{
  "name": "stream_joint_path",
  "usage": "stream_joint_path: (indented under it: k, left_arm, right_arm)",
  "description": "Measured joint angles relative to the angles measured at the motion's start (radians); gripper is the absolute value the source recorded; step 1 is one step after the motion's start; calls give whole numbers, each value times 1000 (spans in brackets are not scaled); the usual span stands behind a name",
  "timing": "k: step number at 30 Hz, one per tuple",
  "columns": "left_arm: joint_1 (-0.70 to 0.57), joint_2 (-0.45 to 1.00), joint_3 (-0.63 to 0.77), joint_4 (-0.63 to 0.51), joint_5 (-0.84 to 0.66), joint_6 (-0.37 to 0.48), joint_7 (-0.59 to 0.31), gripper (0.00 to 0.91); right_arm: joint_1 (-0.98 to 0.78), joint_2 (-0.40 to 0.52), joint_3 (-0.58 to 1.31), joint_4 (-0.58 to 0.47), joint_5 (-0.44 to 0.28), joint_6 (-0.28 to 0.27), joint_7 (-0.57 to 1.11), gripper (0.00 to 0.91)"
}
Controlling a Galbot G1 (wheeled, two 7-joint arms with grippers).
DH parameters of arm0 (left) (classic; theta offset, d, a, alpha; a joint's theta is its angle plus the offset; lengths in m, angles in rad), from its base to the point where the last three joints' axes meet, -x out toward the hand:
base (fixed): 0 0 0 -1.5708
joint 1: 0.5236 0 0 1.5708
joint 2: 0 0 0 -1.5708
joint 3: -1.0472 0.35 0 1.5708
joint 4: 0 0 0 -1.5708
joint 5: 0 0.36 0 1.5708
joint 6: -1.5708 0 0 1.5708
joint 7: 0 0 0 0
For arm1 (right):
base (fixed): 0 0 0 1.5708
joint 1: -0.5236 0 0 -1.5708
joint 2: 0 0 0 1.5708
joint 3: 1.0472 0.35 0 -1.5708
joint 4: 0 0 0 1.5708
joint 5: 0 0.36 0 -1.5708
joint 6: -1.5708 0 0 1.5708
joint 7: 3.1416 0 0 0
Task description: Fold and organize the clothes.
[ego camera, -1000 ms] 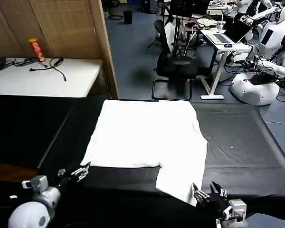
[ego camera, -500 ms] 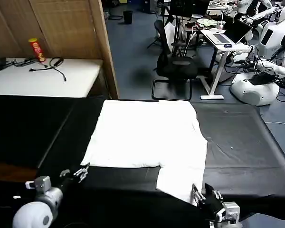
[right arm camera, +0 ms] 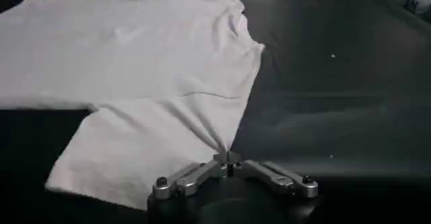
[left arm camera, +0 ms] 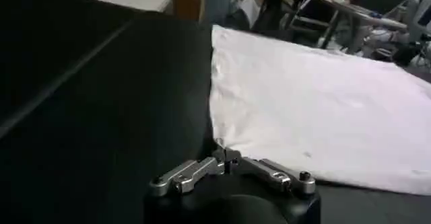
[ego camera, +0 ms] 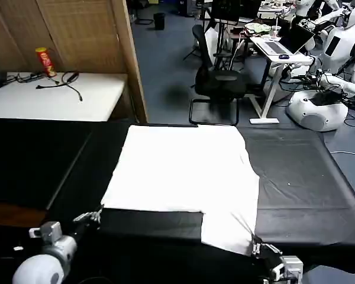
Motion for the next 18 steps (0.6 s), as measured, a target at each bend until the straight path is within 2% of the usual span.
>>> stream_joint_path:
  k: [2,5,9,18]
  left_arm:
    - [39,-5,-8,-31,3,1,-4,0]
    - [90,-15,-22,-77,3,2,-15,0]
    - [103,-29,-30,-109,2,-12,-20,0]
    - [-23,-77,-6,-83,-4,-28,-40,0]
  right_arm:
    - [-2,-5,7,8,20,10,-5,0]
    - [13,-20,26,9,63,53,-29,0]
    - [79,-54,53,-12,117,108,-58,0]
    - [307,-163,29,-175,188,169,-60,0]
